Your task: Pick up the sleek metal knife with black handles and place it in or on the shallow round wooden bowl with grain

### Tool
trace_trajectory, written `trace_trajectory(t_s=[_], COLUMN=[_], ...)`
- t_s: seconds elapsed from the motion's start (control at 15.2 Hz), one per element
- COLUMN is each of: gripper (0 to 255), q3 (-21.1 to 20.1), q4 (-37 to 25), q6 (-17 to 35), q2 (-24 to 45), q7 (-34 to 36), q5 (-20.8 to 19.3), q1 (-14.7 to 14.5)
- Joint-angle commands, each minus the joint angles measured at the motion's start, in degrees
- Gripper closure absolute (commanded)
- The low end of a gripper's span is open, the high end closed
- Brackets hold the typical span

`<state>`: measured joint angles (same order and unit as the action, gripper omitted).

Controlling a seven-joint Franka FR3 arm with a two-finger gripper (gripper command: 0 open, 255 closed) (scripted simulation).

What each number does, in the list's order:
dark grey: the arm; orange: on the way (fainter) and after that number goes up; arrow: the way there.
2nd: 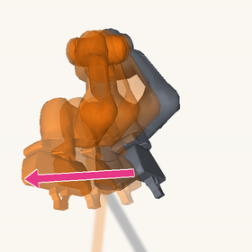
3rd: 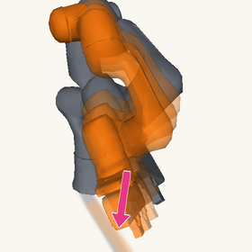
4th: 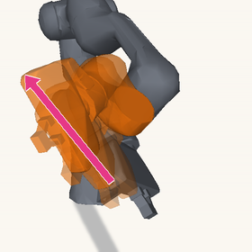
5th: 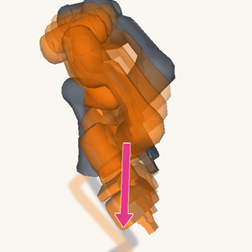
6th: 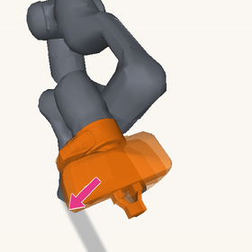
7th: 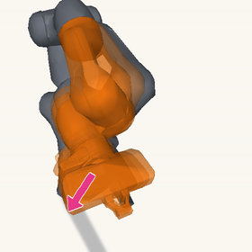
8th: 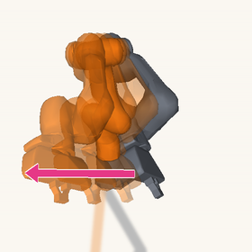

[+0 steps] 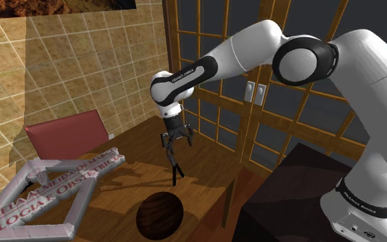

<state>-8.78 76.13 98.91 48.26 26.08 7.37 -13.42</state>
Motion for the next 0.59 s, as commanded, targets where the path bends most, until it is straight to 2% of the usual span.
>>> trace_trajectory(t_s=[0.0,0.07,0.13,0.53], gripper=[0,0,0,0], q3=[-0.1,-0.2,-0.2,-0.3], q4=[-7.7,-12.6,-13.6,-7.8], q6=[-2.2,-3.9,-4.3,0.7], q2=[6.3,9.8,10.5,9.7], q7=[0.9,1.4,1.5,1.2], q5=[0.0,0.0,0.0,0.3], q1=[-0.9,-1.5,-1.6,-1.8])
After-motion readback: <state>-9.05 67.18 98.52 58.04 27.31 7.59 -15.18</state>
